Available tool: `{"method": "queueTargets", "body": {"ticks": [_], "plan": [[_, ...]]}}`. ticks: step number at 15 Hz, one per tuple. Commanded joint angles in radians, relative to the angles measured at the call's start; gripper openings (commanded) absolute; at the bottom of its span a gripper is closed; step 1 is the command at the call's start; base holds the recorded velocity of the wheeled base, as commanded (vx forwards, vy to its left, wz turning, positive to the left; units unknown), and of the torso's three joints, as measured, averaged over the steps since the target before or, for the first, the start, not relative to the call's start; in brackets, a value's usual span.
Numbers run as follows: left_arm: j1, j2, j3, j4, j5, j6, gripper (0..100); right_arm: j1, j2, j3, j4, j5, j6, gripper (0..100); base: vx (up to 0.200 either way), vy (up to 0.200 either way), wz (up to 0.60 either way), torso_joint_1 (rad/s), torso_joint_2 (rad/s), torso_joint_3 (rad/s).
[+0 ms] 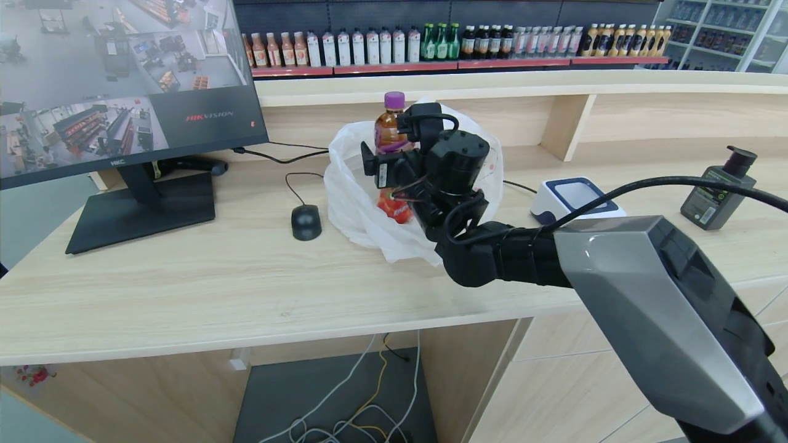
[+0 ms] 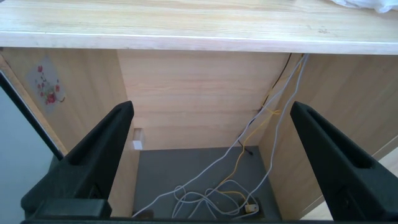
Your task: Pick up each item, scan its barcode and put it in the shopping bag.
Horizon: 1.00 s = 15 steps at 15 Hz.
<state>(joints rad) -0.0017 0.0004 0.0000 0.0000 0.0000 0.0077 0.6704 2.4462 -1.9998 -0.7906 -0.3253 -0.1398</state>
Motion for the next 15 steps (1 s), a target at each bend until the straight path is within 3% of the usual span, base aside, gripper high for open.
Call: {"method": "queueTargets", "body": {"ticks": [1, 7, 11, 15], "plan": [[0.0, 0.0, 0.0, 0.0, 0.0, 0.0, 100, 0.018, -0.039, 0.0, -0.001, 0.0, -0.003, 100, 0.0, 0.0, 0.0, 0.0, 0.0, 0.0], [0.0, 0.0, 0.0, 0.0, 0.0, 0.0, 100, 0.034, -0.151, 0.0, -0.053, -0.003, -0.043, 100, 0.0, 0.0, 0.0, 0.0, 0.0, 0.0], [0.0, 0.0, 0.0, 0.0, 0.0, 0.002, 100, 0.037, -0.352, 0.159, -0.053, -0.04, -0.05, 100, 0.0, 0.0, 0.0, 0.0, 0.0, 0.0], [0.0, 0.0, 0.0, 0.0, 0.0, 0.0, 100, 0.026, -0.835, 0.871, -0.076, -0.046, -0.02, 100, 0.0, 0.0, 0.0, 0.0, 0.0, 0.0]]}}
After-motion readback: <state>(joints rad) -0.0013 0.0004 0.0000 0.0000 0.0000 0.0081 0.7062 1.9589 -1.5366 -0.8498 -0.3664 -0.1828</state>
